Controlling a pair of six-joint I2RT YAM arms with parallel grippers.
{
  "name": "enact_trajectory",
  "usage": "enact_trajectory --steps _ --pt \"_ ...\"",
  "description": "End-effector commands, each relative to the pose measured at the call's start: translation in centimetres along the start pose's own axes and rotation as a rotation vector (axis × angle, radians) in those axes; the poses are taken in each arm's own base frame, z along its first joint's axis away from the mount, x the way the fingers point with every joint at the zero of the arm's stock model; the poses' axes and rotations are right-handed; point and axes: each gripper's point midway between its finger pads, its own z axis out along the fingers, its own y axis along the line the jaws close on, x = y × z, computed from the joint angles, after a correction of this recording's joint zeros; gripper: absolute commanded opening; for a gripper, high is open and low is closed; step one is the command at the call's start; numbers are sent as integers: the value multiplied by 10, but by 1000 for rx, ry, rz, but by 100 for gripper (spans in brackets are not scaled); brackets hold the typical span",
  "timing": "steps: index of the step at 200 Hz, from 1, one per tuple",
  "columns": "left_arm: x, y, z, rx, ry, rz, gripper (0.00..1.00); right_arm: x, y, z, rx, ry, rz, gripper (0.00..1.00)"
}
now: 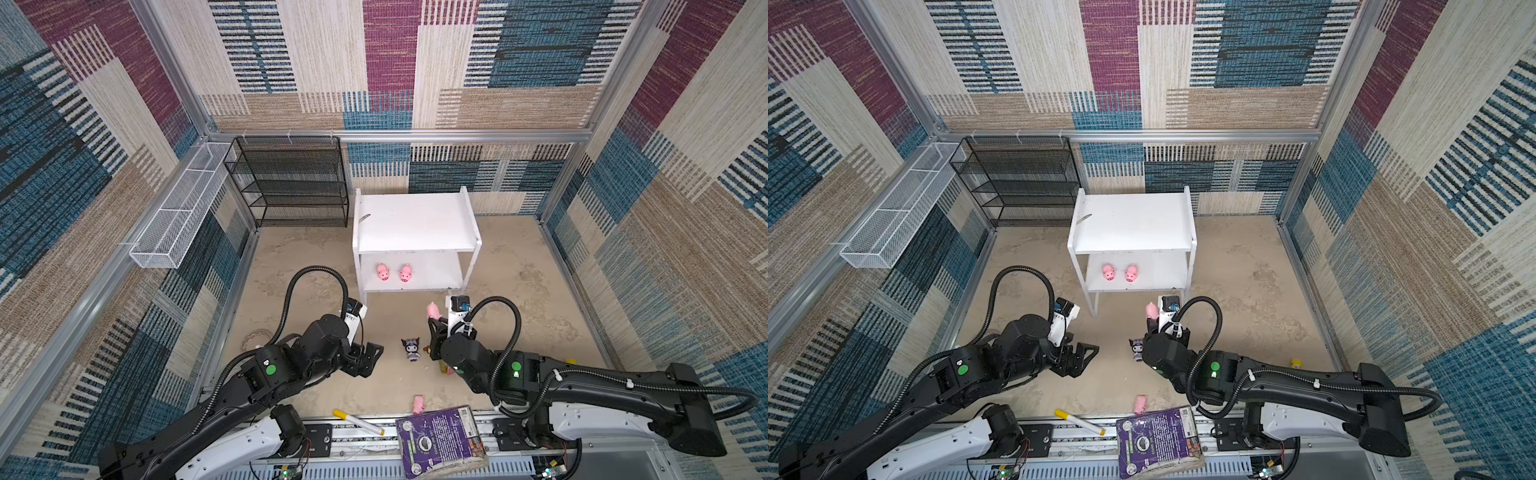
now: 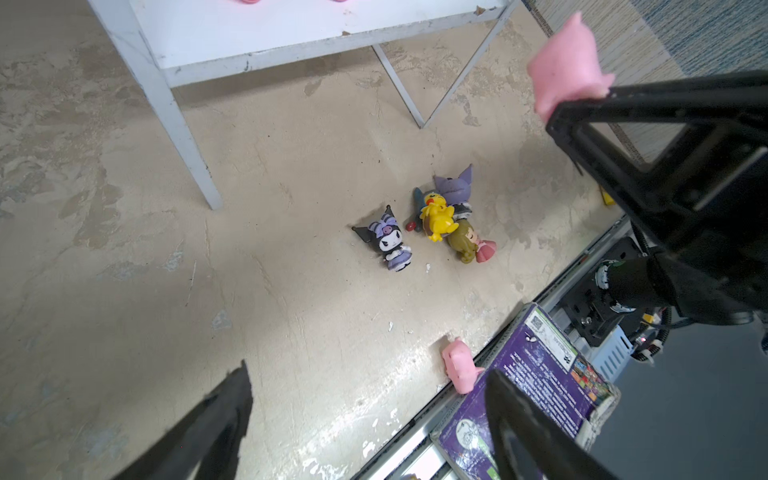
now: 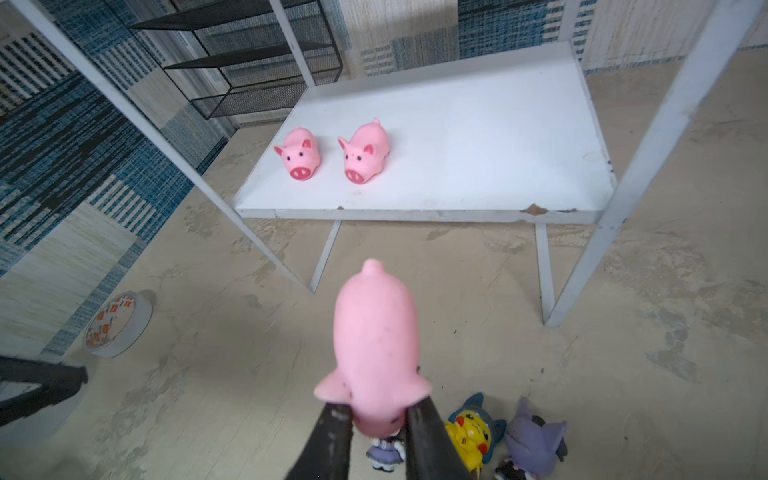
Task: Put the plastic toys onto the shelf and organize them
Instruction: 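Lift the pink pig with the right gripper and carry it toward the shelf, then lower the held pig onto the lower shelf beside the two pigs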
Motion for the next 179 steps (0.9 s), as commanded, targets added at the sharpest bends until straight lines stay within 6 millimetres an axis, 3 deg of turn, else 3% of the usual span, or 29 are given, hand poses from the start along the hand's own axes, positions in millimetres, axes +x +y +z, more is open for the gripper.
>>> enact_trajectory --steps 1,65,179 --pt "-6 -4 -1 17 -19 26 88 -5 -6 9 35 -22 30 24" --pt "-4 -2 -1 16 -32 17 88 -27 -1 28 -32 -57 15 24" --pt "-15 -13 -2 63 -64 42 90 -41 -2 66 -5 -46 -44 24"
